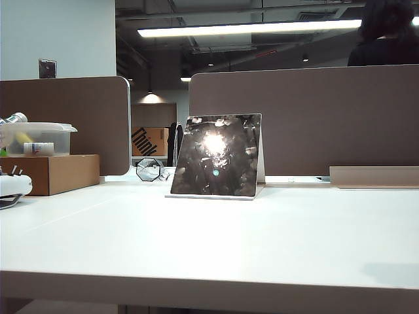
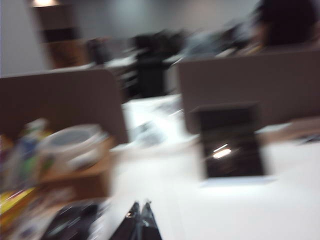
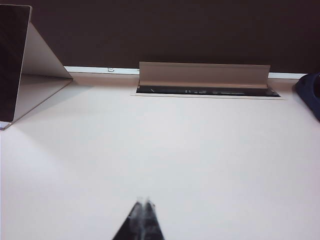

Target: Push the center of the mirror on the table forward to move it for a short distance.

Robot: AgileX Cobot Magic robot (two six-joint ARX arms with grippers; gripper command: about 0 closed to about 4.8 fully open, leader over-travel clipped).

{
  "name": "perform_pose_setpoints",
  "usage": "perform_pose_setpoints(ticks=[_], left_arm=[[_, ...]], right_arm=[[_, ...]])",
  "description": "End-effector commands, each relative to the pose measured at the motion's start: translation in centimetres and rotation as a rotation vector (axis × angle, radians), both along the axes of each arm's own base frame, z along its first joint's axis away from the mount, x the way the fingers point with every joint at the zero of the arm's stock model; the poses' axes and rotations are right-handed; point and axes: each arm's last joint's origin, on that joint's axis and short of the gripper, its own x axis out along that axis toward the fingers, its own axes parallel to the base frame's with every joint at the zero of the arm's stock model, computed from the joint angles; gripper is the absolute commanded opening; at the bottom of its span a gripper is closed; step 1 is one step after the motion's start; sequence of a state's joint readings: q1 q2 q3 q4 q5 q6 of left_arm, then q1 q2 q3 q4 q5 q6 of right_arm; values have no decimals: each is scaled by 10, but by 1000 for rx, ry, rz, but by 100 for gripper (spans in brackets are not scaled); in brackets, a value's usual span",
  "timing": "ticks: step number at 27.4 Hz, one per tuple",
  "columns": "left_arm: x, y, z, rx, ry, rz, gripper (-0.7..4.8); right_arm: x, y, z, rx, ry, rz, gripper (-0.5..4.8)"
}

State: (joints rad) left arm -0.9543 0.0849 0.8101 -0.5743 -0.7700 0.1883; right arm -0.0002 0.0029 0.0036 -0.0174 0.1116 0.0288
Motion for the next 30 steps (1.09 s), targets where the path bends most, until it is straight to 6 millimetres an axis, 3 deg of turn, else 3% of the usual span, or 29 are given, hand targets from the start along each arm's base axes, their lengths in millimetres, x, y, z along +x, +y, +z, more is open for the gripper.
perform_pose_setpoints(ticks=[1, 6, 13, 22, 30], left_arm=[[11, -18, -22, 73, 42, 50, -5], [40, -33, -61, 82, 66, 96, -5], [73, -24, -111, -18, 69, 178, -5], [83, -19, -167, -36, 134, 234, -5], [87, -19, -183, -74, 146, 227, -5]], right_arm=[[0, 0, 0, 0, -9, -1, -5], [0, 0, 0, 0, -9, 2, -5], [0, 0, 0, 0, -9, -1, -5], [0, 0, 0, 0, -9, -1, -5], [0, 0, 0, 0, -8, 0, -5]])
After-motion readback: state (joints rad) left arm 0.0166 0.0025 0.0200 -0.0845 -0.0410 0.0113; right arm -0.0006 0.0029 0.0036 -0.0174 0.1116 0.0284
